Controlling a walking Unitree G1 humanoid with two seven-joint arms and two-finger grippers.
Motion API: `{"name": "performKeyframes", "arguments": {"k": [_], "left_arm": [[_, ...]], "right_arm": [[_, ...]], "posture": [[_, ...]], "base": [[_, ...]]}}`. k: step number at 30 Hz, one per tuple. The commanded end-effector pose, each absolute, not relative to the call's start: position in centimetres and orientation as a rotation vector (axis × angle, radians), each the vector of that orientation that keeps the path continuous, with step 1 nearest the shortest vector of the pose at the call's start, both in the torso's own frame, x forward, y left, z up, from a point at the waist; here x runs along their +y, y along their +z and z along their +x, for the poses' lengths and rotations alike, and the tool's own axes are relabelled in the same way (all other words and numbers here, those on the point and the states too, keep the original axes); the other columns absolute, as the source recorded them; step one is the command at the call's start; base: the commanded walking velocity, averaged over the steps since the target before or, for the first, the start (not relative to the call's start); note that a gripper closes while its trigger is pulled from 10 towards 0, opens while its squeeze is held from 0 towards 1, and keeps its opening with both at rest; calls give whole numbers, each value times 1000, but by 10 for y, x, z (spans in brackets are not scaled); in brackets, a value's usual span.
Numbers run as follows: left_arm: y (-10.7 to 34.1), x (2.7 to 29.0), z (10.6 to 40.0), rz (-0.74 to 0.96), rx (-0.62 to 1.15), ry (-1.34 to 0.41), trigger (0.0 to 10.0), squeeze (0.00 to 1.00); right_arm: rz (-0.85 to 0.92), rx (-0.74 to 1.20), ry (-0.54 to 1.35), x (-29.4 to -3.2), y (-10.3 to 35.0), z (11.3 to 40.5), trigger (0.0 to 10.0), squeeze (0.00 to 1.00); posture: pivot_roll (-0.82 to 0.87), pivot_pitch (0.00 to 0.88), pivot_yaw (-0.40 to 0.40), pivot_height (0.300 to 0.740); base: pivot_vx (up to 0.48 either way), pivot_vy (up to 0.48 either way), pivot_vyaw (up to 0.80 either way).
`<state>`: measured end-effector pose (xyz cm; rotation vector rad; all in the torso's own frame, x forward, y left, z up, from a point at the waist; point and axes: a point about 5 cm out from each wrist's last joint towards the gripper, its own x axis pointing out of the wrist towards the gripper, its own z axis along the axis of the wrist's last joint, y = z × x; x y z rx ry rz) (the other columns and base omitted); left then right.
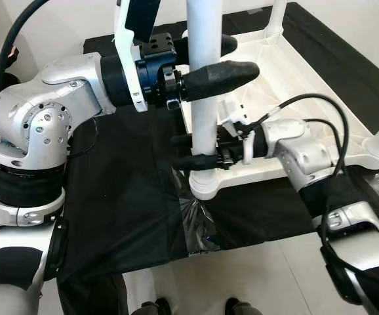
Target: Building children table
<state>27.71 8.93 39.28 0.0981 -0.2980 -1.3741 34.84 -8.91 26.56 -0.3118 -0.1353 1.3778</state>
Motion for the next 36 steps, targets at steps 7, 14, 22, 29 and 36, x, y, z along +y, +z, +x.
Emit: {"name": "performKeyframes", "arguments": {"k": [7, 14, 22, 29, 36], "left_arm": [[393, 77, 267, 123, -247, -1482, 10000, 0], [392, 76, 269, 126, -240, -1479, 10000, 0], [395, 80, 269, 95, -244, -1469, 0, 0], [382, 50, 295, 110, -240, -1434, 0, 0], [380, 48, 295, 115, -236, -1440, 0, 0]], "right_arm": [[-133, 59, 582, -54, 194, 315, 0, 0], [-102, -2, 555, -47, 207, 327, 0, 0], [-120, -23, 472, -52, 219, 328, 5804, 0], [-113, -161, 636, -62, 259, 333, 10000, 1000], [-160, -239, 1018, -77, 292, 335, 10000, 1000]], "posture": [[-25, 250, 78, 740], [-34, 225, 81, 740], [-34, 226, 79, 740], [-32, 232, 77, 740], [-30, 237, 79, 740]], "base": [[0, 0, 0], [0, 0, 0], [0, 0, 0], [0, 0, 0], [0, 0, 0]]}}
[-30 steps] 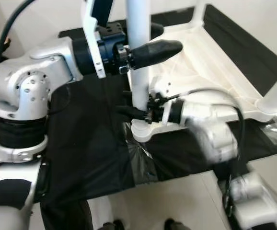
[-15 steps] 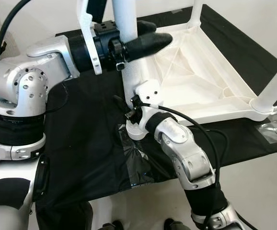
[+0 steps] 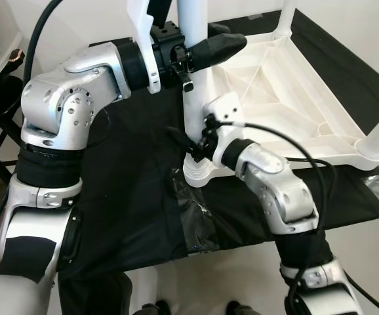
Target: Building children table
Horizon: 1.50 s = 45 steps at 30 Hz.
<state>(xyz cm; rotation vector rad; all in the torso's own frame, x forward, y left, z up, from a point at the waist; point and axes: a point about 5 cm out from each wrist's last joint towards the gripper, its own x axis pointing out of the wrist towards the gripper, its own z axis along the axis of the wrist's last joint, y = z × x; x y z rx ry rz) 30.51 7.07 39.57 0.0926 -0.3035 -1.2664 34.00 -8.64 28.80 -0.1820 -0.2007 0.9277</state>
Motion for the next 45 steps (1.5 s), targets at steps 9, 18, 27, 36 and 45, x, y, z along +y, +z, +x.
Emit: {"name": "performKeyframes", "arguments": {"k": [9, 18, 27, 36, 45], "left_arm": [[376, 47, 288, 149, -222, -1481, 0, 0], [375, 46, 286, 174, -229, -1505, 0, 0], [376, 46, 284, 186, -243, -1513, 0, 0], [379, 43, 295, 144, -234, -1478, 10000, 1000], [384, 45, 312, 78, -203, -1412, 10000, 0]], "right_arm": [[-333, -151, 1424, -89, 299, 349, 10000, 0], [-334, -86, 1531, -92, 300, 359, 0, 0], [-368, -56, 1584, -98, 300, 361, 0, 0], [-372, -76, 1472, -103, 294, 367, 0, 0], [-89, 135, 547, -69, 197, 325, 0, 0]], "posture": [[3, 244, 84, 740], [10, 249, 88, 740], [0, 249, 90, 740], [-22, 251, 82, 740], [-41, 253, 69, 740]], "base": [[0, 0, 0], [0, 0, 0], [0, 0, 0], [0, 0, 0], [0, 0, 0]]}}
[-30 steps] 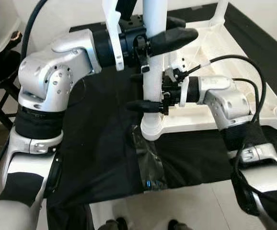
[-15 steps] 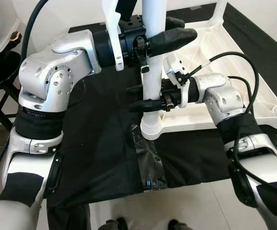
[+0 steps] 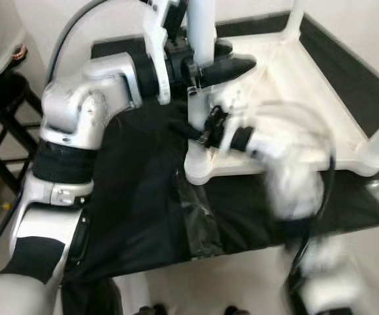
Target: Building children table
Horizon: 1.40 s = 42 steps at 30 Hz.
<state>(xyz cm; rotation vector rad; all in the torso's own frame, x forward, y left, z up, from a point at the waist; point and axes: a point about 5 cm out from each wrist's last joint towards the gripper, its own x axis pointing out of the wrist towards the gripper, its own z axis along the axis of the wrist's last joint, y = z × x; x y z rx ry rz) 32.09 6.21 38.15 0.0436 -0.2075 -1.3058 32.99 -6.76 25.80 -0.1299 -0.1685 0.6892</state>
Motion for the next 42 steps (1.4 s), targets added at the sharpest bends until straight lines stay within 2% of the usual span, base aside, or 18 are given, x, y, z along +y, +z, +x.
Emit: {"name": "performKeyframes", "arguments": {"k": [1, 4, 9, 10, 12, 13, 14, 20, 21, 22, 23, 28, 31, 32, 33, 34, 42], "left_arm": [[384, 45, 312, 78, -203, -1412, 10000, 0], [382, 44, 312, 97, -202, -1417, 10000, 0], [382, 44, 312, 102, -206, -1414, 10000, 0], [383, 45, 313, 83, -218, -1408, 0, 0], [383, 45, 313, 83, -218, -1408, 0, 0], [384, 45, 312, 75, -221, -1414, 0, 0], [384, 46, 312, 71, -222, -1418, 0, 0], [387, 44, 308, 71, -233, -1439, 0, 0], [387, 44, 308, 73, -235, -1445, 0, 0], [387, 44, 308, 73, -235, -1445, 0, 0], [387, 44, 308, 75, -236, -1446, 0, 0], [387, 44, 309, 76, -236, -1447, 0, 0], [387, 47, 310, 79, -236, -1448, 0, 0], [387, 47, 310, 79, -236, -1448, 0, 0], [387, 48, 310, 83, -235, -1451, 0, 0], [387, 48, 309, 85, -233, -1454, 0, 0], [386, 48, 307, 94, -229, -1467, 0, 0]], "right_arm": [[-89, 135, 547, -69, 197, 325, 0, 0], [-82, 87, 534, -65, 207, 337, 0, 0], [-80, 71, 534, -63, 212, 339, 0, 0], [-87, 58, 537, -61, 216, 340, 0, 0], [-87, 58, 537, -61, 216, 340, 0, 0], [-97, 58, 538, -61, 217, 339, 1412, 0], [-104, 55, 538, -61, 218, 339, 10000, 0], [-149, -27, 582, -67, 247, 335, 10000, 0], [-178, -84, 634, -74, 263, 339, 10000, 612], [-178, -84, 634, -74, 263, 339, 10000, 612], [-207, -121, 750, -80, 278, 345, 10000, 1000], [-220, -133, 844, -83, 286, 346, 10000, 1000], [-335, -179, 1082, -98, 306, 350, 10000, 1000], [-335, -179, 1082, -98, 306, 350, 10000, 1000], [-400, -186, 1149, -103, 311, 351, 10000, 576], [-433, -182, 1184, -105, 314, 354, 10000, 0], [-457, -116, 1361, -107, 312, 360, 10000, 0]], "posture": [[-41, 253, 69, 740], [-44, 238, 63, 740], [-44, 239, 59, 740], [-48, 237, 62, 740], [-48, 237, 62, 740], [-48, 238, 63, 740], [-48, 238, 63, 740], [-54, 239, 66, 740], [-53, 240, 65, 740], [-53, 240, 65, 740], [-52, 241, 64, 740], [-51, 240, 64, 740], [-44, 239, 63, 740], [-44, 239, 63, 740], [-41, 238, 62, 740], [-34, 241, 63, 740], [-18, 240, 66, 740]], "base": [[0, 0, 0], [0, 0, 0], [0, 0, 0], [0, 0, 0], [0, 0, 0], [0, 0, 0], [0, 0, 0], [0, 0, 0], [0, 0, 0], [0, 0, 0], [0, 0, 0], [0, 0, 0], [0, 0, 0], [0, 0, 0], [0, 0, 0], [0, 0, 0], [0, 0, 0]]}}
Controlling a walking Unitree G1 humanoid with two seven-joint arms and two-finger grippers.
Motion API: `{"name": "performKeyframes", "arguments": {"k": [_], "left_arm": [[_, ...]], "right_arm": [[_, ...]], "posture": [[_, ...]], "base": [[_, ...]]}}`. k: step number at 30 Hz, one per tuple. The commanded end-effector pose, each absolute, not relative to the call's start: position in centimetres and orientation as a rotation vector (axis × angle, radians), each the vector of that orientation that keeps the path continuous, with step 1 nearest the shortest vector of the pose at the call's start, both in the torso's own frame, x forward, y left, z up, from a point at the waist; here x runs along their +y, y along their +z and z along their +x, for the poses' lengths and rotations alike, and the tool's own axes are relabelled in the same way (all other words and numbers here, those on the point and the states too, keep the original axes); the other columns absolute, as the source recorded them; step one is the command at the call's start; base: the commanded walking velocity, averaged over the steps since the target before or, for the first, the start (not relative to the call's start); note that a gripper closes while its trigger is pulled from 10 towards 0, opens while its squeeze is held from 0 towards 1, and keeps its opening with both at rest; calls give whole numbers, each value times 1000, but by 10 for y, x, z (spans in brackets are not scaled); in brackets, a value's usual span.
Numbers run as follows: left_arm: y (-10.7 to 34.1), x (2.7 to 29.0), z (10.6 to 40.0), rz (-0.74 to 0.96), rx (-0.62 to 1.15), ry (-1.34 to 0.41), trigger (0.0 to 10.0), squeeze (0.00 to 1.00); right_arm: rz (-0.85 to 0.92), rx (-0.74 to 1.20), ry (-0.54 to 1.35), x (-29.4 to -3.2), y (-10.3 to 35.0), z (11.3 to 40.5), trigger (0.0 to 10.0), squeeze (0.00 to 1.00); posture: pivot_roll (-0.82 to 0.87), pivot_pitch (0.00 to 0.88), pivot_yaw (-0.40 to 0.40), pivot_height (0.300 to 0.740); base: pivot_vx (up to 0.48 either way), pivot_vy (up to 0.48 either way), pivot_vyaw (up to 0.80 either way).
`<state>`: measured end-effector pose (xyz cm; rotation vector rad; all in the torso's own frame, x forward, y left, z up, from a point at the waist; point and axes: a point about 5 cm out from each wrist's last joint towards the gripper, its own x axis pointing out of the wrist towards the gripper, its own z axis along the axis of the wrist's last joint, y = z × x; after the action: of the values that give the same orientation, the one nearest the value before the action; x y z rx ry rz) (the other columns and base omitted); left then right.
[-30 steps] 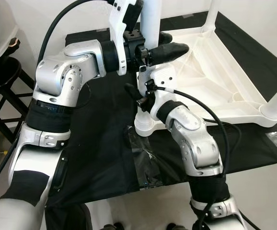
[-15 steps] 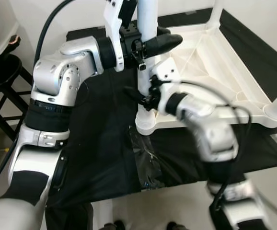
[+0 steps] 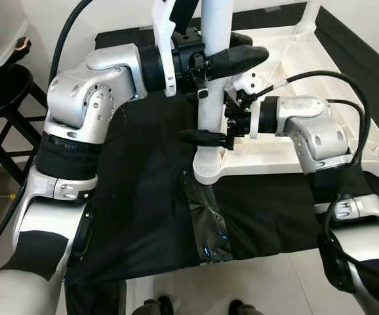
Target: Building children table
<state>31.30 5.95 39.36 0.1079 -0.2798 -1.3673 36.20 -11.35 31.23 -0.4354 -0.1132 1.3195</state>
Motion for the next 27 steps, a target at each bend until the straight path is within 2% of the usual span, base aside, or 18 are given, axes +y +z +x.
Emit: {"name": "performKeyframes", "arguments": {"k": [1, 2, 18, 19, 20, 27], "left_arm": [[387, 48, 306, 97, -228, -1471, 0, 0], [387, 48, 306, 99, -228, -1474, 0, 0], [386, 45, 304, 118, -231, -1496, 0, 0], [387, 45, 304, 125, -252, -1488, 0, 588], [387, 45, 305, 134, -261, -1483, 10000, 1000], [390, 47, 312, 112, -262, -1436, 10000, 1000]], "right_arm": [[-448, -96, 1387, -106, 310, 364, 4431, 0], [-437, -81, 1408, -105, 308, 366, 0, 0], [-434, -68, 1487, -109, 300, 372, 0, 0], [-432, -72, 1481, -110, 300, 373, 0, 0], [-429, -80, 1474, -111, 301, 373, 0, 0], [-437, -36, 1359, -117, 295, 378, 0, 0]], "posture": [[-13, 239, 66, 740], [-9, 238, 67, 740], [-12, 234, 73, 740], [-16, 235, 76, 740], [-18, 235, 78, 740], [-20, 236, 68, 740]], "base": [[0, 0, 0], [0, 0, 0], [0, 0, 0], [0, 0, 0], [0, 0, 0], [0, 0, 0]]}}
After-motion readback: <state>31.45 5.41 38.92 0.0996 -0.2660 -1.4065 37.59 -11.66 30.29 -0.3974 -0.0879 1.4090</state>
